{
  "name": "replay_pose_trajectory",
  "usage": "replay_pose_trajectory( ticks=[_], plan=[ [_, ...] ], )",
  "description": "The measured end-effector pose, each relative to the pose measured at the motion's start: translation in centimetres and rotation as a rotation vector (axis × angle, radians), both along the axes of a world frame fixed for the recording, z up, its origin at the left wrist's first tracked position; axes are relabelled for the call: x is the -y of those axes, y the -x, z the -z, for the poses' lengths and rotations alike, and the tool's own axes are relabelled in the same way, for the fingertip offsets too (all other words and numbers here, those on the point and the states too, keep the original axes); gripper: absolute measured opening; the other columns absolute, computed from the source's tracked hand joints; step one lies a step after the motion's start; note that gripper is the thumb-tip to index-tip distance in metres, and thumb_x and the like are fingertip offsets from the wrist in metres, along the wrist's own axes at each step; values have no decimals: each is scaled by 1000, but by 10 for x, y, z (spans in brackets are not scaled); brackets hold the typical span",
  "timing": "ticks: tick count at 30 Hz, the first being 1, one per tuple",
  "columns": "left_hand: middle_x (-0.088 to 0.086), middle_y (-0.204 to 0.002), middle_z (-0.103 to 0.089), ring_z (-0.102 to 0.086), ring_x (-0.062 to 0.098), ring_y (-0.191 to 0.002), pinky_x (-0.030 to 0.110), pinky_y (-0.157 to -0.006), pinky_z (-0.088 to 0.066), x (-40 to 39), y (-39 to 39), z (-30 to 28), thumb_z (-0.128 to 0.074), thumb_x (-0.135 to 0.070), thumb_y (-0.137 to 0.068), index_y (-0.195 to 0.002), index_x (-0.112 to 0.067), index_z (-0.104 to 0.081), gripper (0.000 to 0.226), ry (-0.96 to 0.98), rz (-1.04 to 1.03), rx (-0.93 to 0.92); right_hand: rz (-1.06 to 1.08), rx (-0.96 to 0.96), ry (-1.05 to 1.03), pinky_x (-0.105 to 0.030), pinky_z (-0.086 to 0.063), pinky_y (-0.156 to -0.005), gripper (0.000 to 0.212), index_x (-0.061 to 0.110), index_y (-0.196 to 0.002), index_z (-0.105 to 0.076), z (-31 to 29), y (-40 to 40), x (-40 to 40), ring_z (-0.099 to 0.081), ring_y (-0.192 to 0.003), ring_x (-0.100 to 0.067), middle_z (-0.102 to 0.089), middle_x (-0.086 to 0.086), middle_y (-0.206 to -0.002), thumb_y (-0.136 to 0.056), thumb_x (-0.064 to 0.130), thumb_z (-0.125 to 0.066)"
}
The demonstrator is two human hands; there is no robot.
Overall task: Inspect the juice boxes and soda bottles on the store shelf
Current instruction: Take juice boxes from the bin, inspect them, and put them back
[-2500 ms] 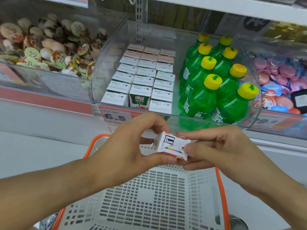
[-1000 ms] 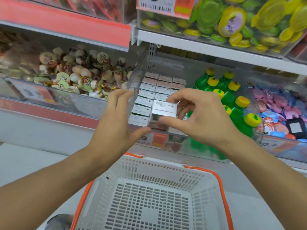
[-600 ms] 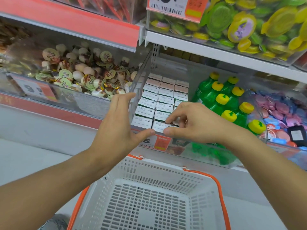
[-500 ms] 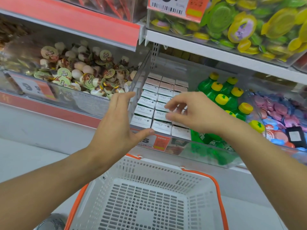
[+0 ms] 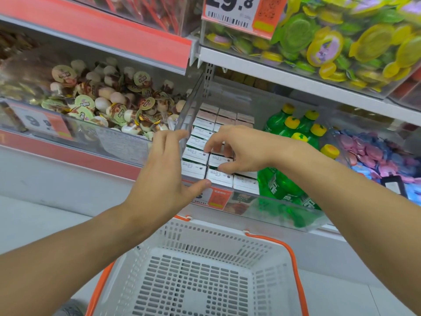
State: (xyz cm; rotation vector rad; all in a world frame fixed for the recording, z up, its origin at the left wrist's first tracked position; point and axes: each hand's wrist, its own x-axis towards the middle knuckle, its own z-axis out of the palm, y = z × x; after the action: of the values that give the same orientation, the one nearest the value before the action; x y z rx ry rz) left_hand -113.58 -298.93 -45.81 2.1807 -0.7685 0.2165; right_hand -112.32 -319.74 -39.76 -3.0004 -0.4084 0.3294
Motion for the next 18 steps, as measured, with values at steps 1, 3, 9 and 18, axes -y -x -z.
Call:
replay_pose_trajectory(
  ticks=[1,3,9,18],
  plan=[
    [0,-134,-32,-49,18,-114,22,-83,-37,0,1,0,-86,-37,-69,-141,-16,-34,91,0,3,-2,3,6,13,-26,-49,-74,45,27,-124,-63,-2,-1,-1,-57,-79,-4,-58,9,-102,-82,35,-77],
    [0,-135,-31,-48,17,-114,20,-83,-36,2,2,0,-86,-37,-70,-143,-15,-32,92,1,5,-7,13,22,60,-23,-48,-73,46,24,-120,-67,-6,-3,-4,-55,-73,1,-62,10,-95,-79,39,-81],
    [4,-145,-28,-38,18,-130,23,-93,-36,2,4,3,-83,-38,-73,-151,-12,-20,104,22,-7,-67,-22,22,127,-36,-57,-73,38,17,-108,-71,-6,-7,-11,-62,-81,-16,-68,3,-91,-74,32,-80],
    [3,-146,-28,-37,21,-132,33,-97,-42,-2,5,2,-78,-43,-77,-151,-14,-23,97,-41,-32,-56,22,331,-208,-35,-55,-76,41,17,-100,-64,-22,30,-3,-63,-84,-13,-68,3,-94,-66,37,-70]
  ],
)
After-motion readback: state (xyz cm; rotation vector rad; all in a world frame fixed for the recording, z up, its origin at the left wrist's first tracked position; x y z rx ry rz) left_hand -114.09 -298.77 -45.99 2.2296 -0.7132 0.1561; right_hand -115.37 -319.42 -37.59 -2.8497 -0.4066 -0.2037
